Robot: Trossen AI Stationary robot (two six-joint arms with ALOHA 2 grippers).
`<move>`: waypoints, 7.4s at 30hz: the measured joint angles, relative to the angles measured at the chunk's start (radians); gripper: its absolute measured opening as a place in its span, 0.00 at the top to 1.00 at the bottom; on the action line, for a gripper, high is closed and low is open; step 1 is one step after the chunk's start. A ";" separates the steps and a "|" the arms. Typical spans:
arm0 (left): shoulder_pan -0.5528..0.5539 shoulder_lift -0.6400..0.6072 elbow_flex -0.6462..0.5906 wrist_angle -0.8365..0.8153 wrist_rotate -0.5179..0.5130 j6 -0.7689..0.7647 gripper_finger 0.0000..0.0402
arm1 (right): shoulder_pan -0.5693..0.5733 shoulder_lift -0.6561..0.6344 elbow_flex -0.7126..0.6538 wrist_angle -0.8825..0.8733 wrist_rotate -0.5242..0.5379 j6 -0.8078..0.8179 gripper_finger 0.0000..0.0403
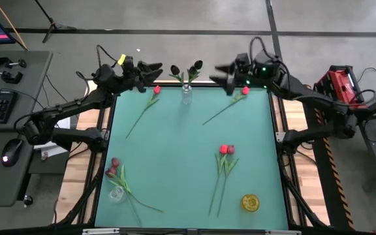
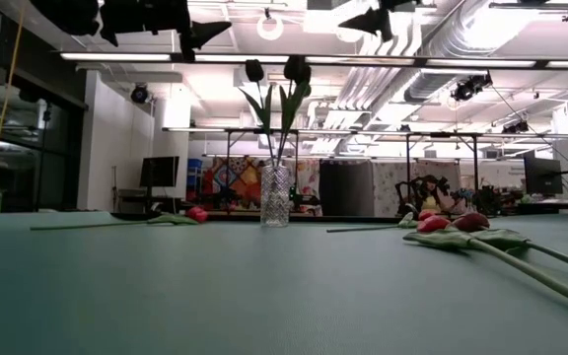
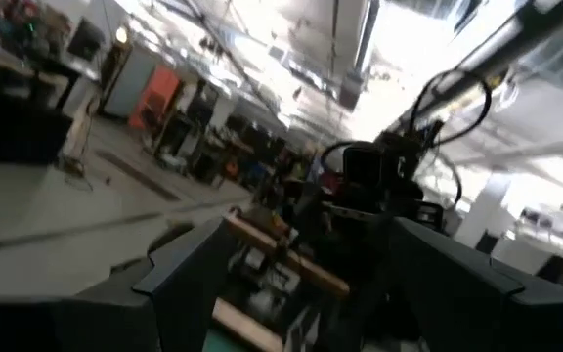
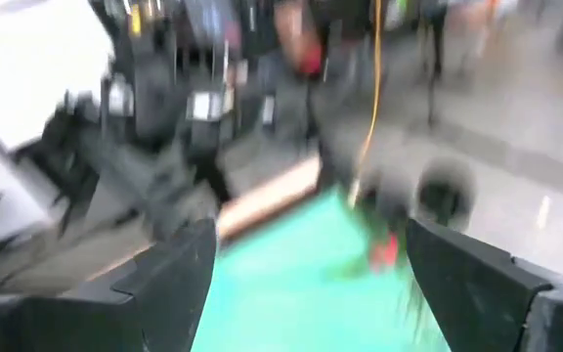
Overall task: Sort flowers into vase by color
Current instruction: Put the right dark red tulip into the yellow vase
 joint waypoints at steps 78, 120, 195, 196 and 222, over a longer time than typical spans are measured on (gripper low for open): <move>0.056 0.000 0.000 -0.303 0.099 0.185 0.31 | 0.625 -0.030 -0.251 -0.733 0.539 1.091 0.99; -0.531 0.000 0.000 -0.212 -0.251 0.099 0.31 | 1.253 -0.176 -0.251 -0.195 0.849 0.518 1.00; -0.759 0.475 0.290 0.264 -0.617 0.138 0.31 | 1.616 -0.112 -0.249 -0.461 0.540 1.002 0.23; -0.753 0.465 0.290 0.261 -0.615 0.144 0.31 | 1.611 -0.129 -0.249 -0.470 0.517 1.014 0.21; -0.706 0.036 0.291 -1.502 -0.601 -0.380 0.31 | 1.190 -0.532 -0.248 -0.501 0.998 0.793 0.23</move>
